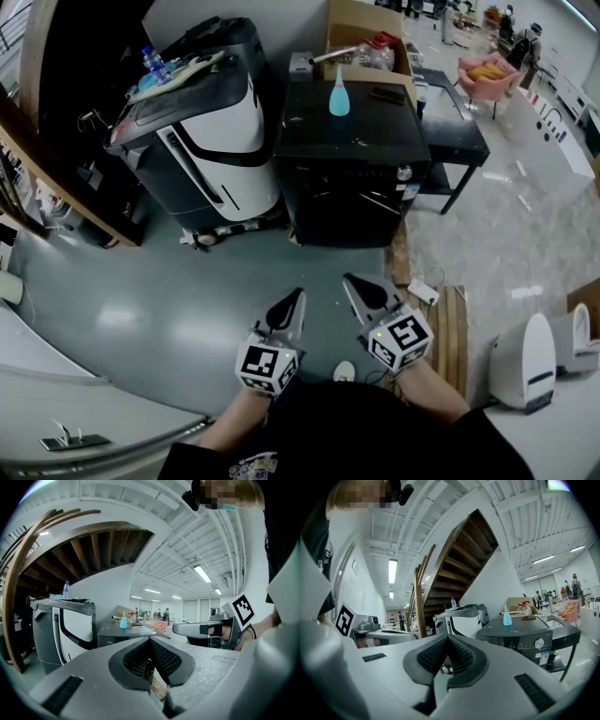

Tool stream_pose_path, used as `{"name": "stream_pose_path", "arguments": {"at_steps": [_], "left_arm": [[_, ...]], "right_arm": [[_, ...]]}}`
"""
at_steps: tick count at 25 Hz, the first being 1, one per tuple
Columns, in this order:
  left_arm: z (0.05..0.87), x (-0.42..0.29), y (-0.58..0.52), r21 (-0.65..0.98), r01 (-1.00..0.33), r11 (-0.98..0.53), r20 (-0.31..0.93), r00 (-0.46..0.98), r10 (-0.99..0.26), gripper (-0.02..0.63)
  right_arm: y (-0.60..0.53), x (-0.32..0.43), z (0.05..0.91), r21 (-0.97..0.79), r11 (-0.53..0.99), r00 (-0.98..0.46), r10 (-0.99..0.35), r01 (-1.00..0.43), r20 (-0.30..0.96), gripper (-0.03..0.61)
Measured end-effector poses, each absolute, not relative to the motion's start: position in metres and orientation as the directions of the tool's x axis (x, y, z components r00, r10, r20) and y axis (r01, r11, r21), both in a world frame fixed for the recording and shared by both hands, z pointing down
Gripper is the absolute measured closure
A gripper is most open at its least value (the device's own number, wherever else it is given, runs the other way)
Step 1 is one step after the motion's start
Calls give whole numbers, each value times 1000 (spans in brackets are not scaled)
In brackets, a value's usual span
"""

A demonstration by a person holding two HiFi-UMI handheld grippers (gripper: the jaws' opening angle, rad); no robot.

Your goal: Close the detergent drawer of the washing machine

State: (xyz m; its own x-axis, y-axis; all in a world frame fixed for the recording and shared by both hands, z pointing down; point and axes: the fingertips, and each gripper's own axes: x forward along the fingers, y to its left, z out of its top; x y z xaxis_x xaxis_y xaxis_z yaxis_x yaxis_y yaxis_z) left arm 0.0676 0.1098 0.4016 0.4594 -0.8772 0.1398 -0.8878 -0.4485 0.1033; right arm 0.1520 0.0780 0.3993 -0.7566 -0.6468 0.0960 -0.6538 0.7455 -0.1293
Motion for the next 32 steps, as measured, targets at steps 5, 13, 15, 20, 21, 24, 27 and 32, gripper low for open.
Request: {"name": "stream_pose_path", "arguments": {"at_steps": [5, 13, 15, 20, 21, 24, 27, 32], "left_arm": [[404, 74, 111, 93, -890, -446, 149, 456, -878, 611], [400, 75, 112, 70, -891, -449, 159, 454, -876, 611], [399, 73, 111, 70, -892, -446, 161, 451, -878, 611], [397, 72, 110, 65, -895, -442, 160, 447, -880, 611], [397, 72, 110, 65, -895, -441, 159, 446, -881, 611], [398, 70, 110, 67, -897, -436, 156, 441, -884, 611], [399, 71, 110, 72, -899, -431, 155, 437, -886, 611], [401, 75, 110, 74, -900, -430, 151, 436, -887, 611]], "right_arm": [[77, 160, 402, -138, 746, -758, -646, -652, 92, 580], [76, 162, 400, -162, 738, -754, -651, -655, 85, 580], [74, 162, 399, -164, 736, -752, -653, -657, 84, 580], [74, 161, 402, -169, 741, -759, -645, -650, 86, 580], [74, 160, 403, -168, 743, -760, -644, -648, 85, 581], [73, 159, 402, -163, 745, -761, -643, -647, 85, 580], [73, 160, 403, -159, 748, -763, -640, -645, 84, 580], [73, 164, 403, -153, 749, -764, -640, -644, 84, 580]]}}
